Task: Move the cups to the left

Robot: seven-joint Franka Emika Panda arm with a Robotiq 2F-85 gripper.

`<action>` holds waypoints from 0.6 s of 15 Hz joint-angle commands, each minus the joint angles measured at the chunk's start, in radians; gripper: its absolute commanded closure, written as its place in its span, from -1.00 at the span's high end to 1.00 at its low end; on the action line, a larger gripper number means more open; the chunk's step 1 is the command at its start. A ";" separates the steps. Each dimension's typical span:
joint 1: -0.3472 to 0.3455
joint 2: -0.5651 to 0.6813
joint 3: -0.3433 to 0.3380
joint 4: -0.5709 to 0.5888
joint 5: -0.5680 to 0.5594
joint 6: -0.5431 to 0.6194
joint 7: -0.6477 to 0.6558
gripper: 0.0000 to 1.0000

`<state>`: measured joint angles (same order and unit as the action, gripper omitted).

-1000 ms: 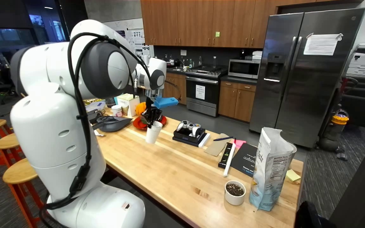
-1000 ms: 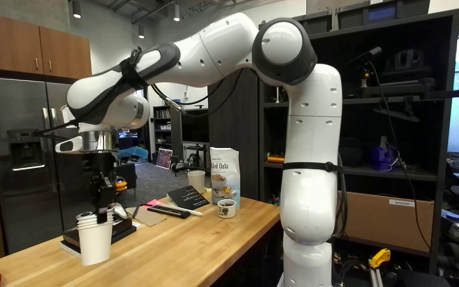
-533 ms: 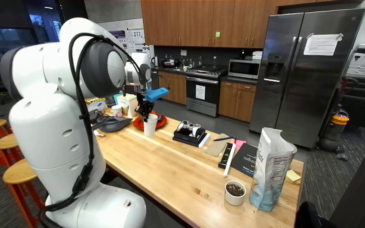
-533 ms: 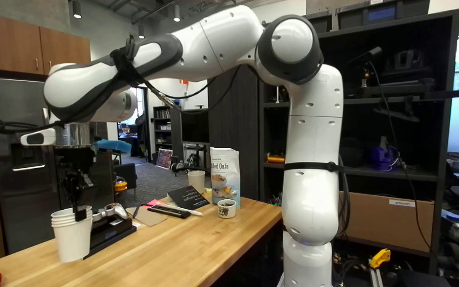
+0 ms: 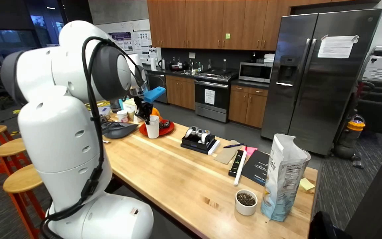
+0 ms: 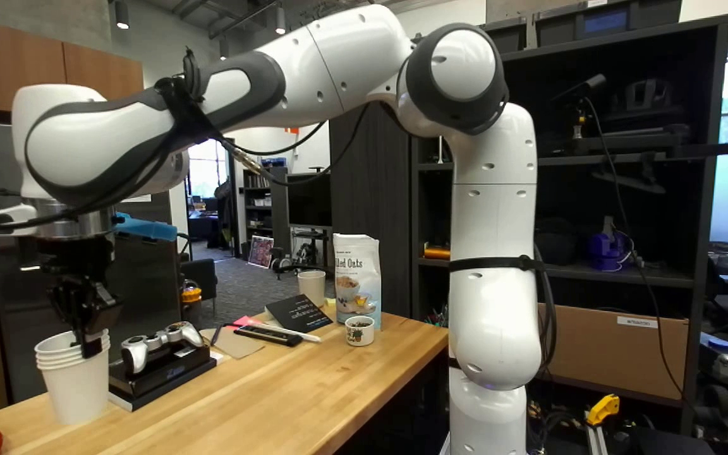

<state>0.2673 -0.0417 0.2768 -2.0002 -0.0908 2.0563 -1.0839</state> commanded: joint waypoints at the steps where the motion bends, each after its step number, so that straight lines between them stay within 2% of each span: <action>1: 0.025 0.055 0.021 0.071 -0.072 0.002 0.026 -0.97; 9: 0.066 0.171 0.063 0.171 -0.129 0.017 0.020 -0.97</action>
<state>0.3185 0.0814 0.3302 -1.8866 -0.1831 2.0713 -1.0708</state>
